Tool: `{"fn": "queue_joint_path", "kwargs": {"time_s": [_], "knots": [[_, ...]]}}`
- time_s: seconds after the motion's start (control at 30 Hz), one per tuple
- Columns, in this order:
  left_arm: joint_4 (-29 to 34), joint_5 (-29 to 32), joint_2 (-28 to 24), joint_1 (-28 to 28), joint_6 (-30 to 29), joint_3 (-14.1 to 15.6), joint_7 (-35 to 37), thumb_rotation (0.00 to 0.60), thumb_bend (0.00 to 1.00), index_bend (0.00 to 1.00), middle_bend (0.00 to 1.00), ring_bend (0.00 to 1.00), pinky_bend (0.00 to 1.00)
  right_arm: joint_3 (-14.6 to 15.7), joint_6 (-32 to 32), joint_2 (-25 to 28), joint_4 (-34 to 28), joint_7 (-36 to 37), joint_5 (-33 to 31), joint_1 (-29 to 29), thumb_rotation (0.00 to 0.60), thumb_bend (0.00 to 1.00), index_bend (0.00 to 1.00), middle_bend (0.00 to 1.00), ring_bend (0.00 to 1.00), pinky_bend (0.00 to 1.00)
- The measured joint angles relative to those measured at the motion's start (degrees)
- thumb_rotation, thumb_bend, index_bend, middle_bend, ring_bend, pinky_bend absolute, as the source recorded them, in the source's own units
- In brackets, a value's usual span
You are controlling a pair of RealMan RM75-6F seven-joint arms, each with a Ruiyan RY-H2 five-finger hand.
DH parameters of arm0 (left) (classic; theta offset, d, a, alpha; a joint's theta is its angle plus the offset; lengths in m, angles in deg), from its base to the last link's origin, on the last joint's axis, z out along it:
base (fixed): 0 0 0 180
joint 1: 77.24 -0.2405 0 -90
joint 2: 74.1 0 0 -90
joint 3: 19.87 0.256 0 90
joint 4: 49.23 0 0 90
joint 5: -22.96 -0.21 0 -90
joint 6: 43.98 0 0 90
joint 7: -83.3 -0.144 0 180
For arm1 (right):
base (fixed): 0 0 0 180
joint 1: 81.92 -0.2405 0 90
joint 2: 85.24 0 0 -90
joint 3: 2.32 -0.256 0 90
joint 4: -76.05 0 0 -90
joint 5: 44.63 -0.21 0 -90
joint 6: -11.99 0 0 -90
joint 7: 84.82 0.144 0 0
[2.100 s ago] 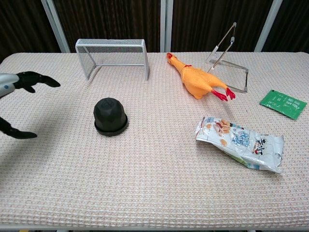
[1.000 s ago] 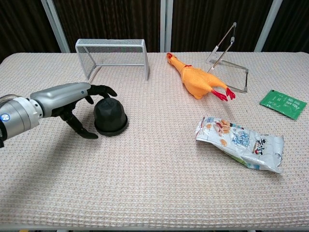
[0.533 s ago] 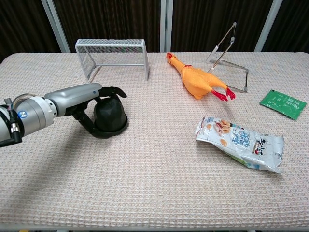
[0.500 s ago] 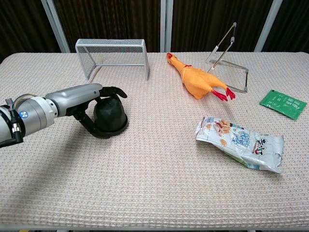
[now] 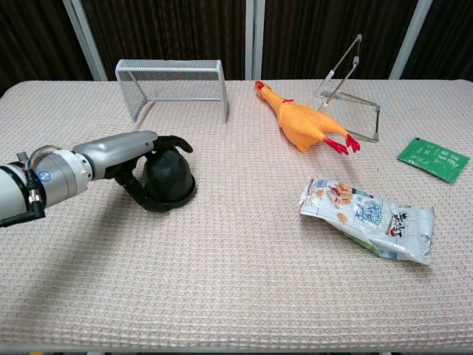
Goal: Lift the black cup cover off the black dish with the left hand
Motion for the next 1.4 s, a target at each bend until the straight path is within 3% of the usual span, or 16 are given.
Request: {"fn": "queue_joint_path", "kwargs": {"time_s": [1.13,1.4], "knots": [[-0.97,0.62,0.67,0.68,0.03,0.71,1.71,0.600,0.14,0.14,0.26,0.15,0.27,-0.16,1.66,-0.66,0.79,-0.02,-1.41,-0.44,0.600,0.19,0.00,0.00,0.00,0.00],[-1.14,0.17,0.98,0.56,-1.07,0.63,1.90,0.600,0.16,0.17,0.34,0.20,0.31,-0.14,1.79,-0.62,0.98,0.26,-1.54,-0.38,0.600,0.19,0.00,0.00,0.00,0.00]]}}
